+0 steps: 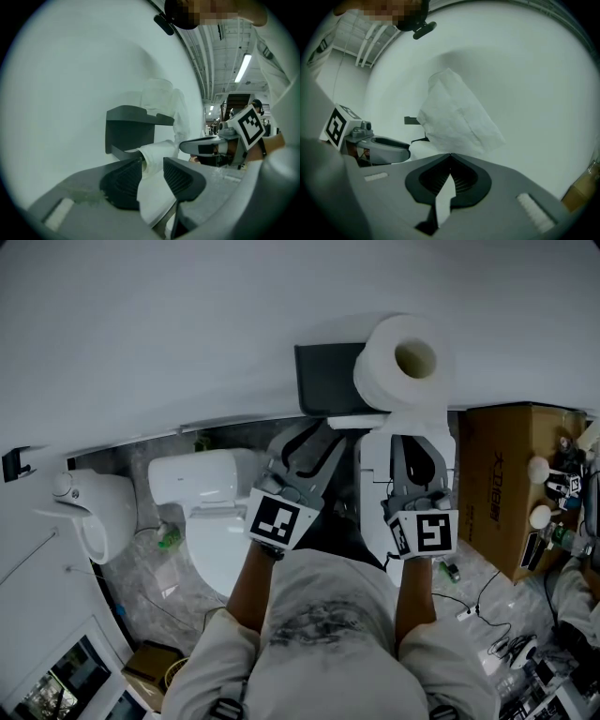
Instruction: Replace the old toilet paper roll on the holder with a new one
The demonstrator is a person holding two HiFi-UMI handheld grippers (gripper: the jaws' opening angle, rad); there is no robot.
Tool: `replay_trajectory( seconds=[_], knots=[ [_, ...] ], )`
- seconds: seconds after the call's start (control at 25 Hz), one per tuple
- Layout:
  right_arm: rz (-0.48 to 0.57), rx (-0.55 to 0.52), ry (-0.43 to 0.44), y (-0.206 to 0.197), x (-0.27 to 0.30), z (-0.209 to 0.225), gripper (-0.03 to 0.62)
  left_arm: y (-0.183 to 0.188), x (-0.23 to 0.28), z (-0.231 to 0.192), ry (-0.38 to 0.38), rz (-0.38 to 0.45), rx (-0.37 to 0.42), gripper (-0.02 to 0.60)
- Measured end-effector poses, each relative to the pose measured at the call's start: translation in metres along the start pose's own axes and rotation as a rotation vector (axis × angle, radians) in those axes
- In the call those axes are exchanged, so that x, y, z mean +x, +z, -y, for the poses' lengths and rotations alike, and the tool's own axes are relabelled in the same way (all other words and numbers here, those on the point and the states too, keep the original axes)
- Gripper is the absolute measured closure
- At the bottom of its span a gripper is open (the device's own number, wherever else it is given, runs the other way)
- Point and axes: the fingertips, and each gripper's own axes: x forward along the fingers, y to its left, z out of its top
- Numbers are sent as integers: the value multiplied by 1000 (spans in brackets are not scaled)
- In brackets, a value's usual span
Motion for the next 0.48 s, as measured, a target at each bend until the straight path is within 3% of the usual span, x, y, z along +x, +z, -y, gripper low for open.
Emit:
replay_trajectory(
  seconds=[0.48],
  knots=[
    [12, 13, -32, 3, 12, 10, 592, 1, 9, 2, -35, 4, -1, 443]
  ],
)
